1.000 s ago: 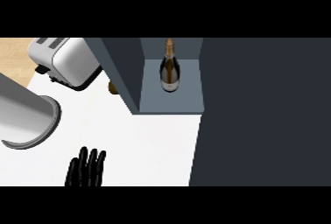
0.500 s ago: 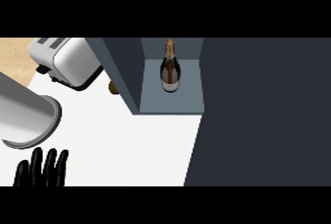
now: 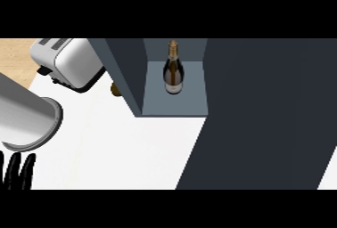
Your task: Pick up the wine, place it into the cabinet and close the cabinet
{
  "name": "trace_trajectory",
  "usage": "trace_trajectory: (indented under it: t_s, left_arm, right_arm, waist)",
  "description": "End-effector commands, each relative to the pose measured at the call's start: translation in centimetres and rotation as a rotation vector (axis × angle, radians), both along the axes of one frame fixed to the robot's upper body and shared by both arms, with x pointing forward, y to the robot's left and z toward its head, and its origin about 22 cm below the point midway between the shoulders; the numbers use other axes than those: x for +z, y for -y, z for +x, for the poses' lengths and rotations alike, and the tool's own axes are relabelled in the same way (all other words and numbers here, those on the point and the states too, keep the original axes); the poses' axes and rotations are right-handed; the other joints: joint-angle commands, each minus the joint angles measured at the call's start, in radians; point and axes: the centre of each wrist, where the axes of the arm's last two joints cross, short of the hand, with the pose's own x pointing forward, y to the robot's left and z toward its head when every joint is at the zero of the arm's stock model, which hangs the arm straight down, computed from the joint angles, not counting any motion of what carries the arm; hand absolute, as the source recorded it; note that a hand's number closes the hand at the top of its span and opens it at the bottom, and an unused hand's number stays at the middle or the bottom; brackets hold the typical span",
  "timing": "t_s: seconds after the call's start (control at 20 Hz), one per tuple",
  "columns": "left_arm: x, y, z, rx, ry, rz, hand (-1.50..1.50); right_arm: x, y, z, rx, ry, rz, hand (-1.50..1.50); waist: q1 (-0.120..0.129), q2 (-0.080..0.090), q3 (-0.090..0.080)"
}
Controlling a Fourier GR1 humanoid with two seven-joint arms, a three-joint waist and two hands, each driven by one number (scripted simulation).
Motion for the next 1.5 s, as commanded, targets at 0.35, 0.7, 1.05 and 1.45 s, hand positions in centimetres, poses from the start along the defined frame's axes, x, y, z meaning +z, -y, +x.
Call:
trace_trajectory:
  t_s: [0.35, 0.7, 1.05, 1.45]
  left_arm:
    - [1.1, -3.7, -1.1, -0.03, -0.011, 0.02, -1.5]
    - [0.9, -5.4, 0.6, -0.06, 0.0, -0.032, -1.5]
    - [2.2, -5.8, 2.4, -0.085, 0.017, -0.048, -1.5]
    - [1.9, -4.9, 2.7, -0.088, 0.012, -0.065, -1.5]
  right_arm:
    - [3.1, -3.9, -4.9, -0.025, 0.138, 0.071, 1.5]
    - [3.2, -6.7, -4.0, -0.097, 0.215, 0.038, 1.5]
    - [3.9, -9.1, -1.1, -0.142, 0.236, 0.0, 1.5]
    - [6.4, -11.3, 2.8, -0.141, 0.221, 0.031, 1.5]
  waist:
    - [0.009, -0.008, -0.001]
    - [0.011, 0.002, -0.001]
    - [0.023, 0.011, -0.001]
    - [0.042, 0.018, -0.001]
